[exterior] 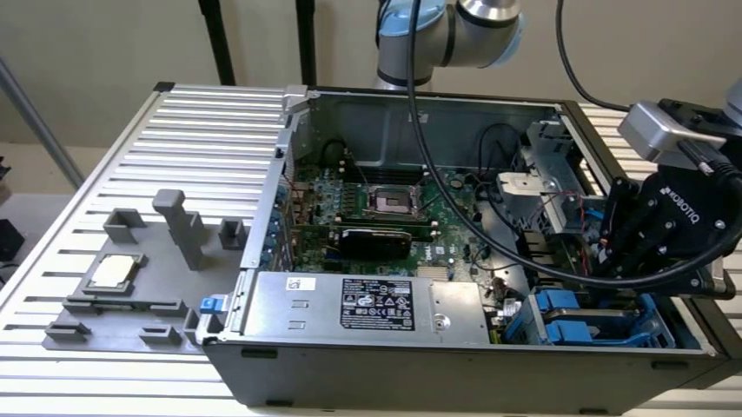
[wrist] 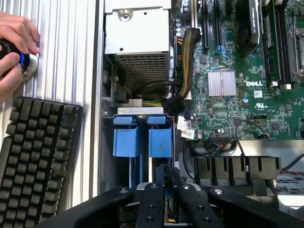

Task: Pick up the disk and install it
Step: 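Insert the second disk wire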

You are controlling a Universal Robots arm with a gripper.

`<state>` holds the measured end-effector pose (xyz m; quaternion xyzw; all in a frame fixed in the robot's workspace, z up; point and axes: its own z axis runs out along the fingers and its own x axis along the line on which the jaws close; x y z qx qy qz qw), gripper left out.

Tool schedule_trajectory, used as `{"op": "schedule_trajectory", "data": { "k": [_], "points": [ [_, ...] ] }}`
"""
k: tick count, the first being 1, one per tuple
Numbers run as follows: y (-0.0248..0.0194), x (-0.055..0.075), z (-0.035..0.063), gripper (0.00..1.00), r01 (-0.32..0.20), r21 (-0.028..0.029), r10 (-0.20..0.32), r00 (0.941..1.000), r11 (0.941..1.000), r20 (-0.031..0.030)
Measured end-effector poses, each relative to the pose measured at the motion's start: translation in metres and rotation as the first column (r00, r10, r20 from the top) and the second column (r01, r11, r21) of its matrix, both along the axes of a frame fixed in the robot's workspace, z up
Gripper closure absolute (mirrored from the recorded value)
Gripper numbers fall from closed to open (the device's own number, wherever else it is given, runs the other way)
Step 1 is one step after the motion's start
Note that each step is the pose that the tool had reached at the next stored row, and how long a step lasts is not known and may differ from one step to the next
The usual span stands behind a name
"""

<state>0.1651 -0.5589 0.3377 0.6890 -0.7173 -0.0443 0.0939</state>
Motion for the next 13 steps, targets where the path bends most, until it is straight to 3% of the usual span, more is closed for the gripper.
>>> {"op": "schedule_trajectory", "data": {
  "k": [5, 13],
  "points": [
    [0.0000, 0.0007, 0.0010, 0.83, 0.000, 0.0005, 0.000, 1.0000, 1.0000, -0.0085],
    [-0.0001, 0.0053, 0.0039, 0.83, 0.000, 0.0005, 0.000, 0.9995, 1.0000, -0.0309]
  ]
}}
